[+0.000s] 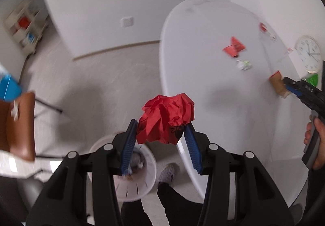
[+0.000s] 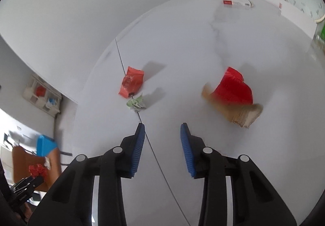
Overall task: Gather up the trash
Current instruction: 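Grasp the red plastic piece with the right tool while the left tool holds the red paper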
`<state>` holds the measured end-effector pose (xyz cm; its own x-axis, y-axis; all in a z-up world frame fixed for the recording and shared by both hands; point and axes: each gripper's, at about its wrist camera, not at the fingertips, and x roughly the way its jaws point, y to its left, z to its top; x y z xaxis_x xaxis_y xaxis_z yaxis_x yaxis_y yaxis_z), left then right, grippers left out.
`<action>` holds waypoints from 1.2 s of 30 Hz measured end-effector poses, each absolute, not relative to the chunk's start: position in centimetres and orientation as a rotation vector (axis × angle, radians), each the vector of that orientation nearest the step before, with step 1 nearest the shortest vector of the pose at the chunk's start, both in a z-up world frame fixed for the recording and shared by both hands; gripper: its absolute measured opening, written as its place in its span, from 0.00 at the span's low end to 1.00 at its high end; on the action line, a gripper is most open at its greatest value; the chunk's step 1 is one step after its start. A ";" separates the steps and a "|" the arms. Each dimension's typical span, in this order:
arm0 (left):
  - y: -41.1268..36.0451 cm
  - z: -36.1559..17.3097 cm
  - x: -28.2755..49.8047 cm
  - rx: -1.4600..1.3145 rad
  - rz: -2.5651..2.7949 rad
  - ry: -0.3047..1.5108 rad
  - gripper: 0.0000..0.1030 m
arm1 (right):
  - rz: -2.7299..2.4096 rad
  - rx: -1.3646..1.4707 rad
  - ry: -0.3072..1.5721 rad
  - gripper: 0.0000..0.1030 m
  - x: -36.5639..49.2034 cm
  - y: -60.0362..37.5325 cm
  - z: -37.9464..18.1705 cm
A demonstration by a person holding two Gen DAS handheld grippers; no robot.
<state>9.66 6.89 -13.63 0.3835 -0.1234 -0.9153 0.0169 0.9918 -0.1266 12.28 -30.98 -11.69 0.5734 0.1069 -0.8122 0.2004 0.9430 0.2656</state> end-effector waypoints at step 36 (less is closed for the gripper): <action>-11.7 -11.8 12.6 0.067 -0.369 1.153 0.45 | 0.264 -0.240 1.259 0.60 21.8 -37.4 -19.6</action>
